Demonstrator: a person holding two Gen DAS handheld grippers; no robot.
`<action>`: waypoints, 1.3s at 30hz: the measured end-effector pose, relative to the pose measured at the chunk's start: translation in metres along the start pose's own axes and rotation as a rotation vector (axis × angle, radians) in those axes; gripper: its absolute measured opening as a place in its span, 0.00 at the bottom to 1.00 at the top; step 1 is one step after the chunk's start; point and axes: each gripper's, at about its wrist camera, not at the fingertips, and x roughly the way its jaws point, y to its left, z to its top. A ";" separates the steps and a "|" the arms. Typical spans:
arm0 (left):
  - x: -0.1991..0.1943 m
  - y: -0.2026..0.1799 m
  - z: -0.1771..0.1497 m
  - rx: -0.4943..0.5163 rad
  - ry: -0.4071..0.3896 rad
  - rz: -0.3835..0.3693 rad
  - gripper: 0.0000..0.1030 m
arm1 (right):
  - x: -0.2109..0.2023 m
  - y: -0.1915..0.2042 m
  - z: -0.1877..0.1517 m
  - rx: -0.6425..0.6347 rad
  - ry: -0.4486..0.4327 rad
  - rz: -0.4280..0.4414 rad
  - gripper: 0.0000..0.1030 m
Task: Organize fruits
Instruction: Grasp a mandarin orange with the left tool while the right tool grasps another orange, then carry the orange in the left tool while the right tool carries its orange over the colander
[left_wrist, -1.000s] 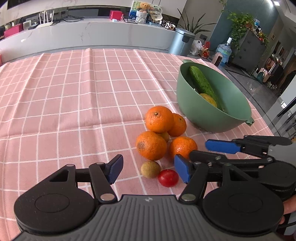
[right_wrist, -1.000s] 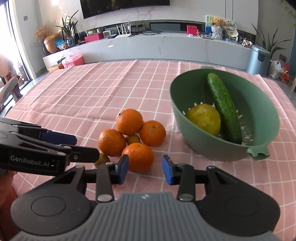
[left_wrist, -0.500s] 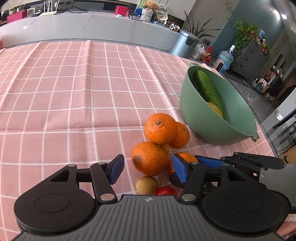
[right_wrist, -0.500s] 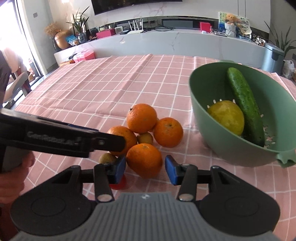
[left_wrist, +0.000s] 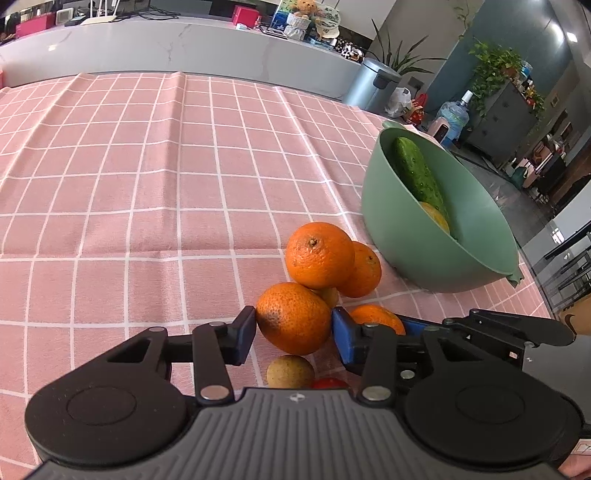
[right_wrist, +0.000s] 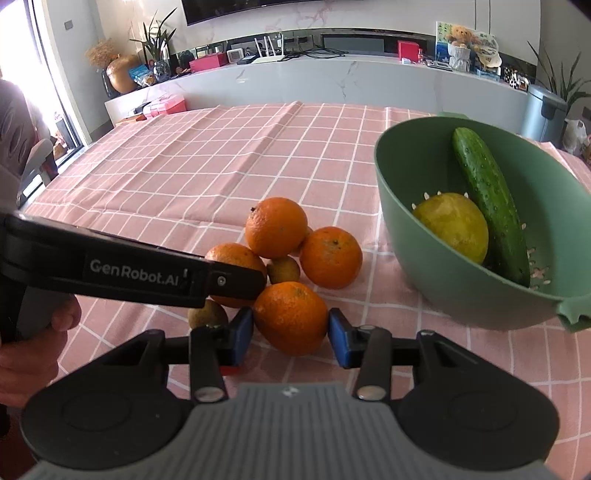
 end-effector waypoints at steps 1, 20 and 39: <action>-0.002 0.000 0.000 -0.003 -0.005 0.002 0.48 | -0.002 -0.001 0.000 0.003 0.000 0.003 0.39; -0.068 -0.034 0.005 -0.019 -0.115 0.004 0.48 | -0.071 -0.006 0.012 -0.110 -0.091 -0.003 0.38; -0.036 -0.127 0.063 0.111 -0.092 -0.108 0.48 | -0.122 -0.093 0.053 -0.176 -0.057 -0.166 0.38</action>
